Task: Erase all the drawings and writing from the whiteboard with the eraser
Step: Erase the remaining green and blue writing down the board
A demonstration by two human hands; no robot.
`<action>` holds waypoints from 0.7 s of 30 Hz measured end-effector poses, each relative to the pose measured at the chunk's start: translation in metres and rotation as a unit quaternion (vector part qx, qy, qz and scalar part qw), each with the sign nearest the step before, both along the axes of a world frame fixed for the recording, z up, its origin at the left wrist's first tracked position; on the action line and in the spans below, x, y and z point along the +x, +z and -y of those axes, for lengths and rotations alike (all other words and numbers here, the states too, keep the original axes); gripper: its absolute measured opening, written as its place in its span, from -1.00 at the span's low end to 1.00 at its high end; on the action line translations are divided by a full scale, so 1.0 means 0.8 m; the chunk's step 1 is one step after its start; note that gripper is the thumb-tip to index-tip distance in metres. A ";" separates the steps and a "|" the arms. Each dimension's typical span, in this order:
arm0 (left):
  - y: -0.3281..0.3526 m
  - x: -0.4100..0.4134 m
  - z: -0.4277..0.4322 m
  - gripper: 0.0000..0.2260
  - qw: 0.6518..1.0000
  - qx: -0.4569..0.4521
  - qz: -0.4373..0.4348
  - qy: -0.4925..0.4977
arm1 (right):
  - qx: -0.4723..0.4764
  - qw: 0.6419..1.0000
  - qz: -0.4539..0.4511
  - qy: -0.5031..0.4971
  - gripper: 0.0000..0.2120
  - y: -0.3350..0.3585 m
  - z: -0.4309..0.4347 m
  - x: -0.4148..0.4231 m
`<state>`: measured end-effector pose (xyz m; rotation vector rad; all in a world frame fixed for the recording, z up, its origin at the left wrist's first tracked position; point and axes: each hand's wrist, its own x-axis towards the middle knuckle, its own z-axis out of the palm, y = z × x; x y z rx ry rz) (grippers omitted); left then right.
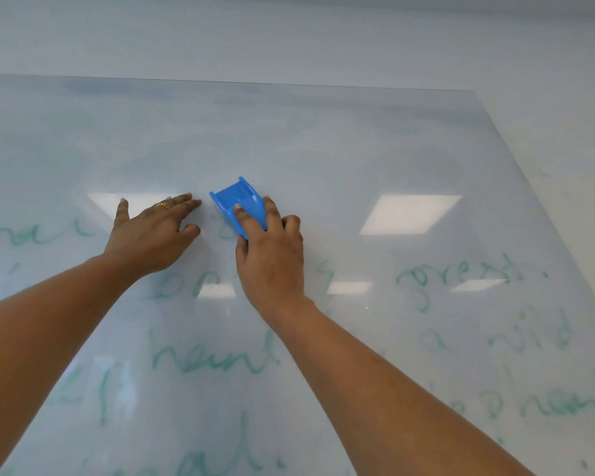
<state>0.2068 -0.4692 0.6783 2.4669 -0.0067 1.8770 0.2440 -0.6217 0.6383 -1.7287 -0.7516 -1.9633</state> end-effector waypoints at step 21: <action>0.004 -0.015 -0.027 -0.60 0.999 -0.018 -0.036 -0.003 | 0.158 0.985 -0.070 -0.010 -0.59 0.023 0.074 -0.001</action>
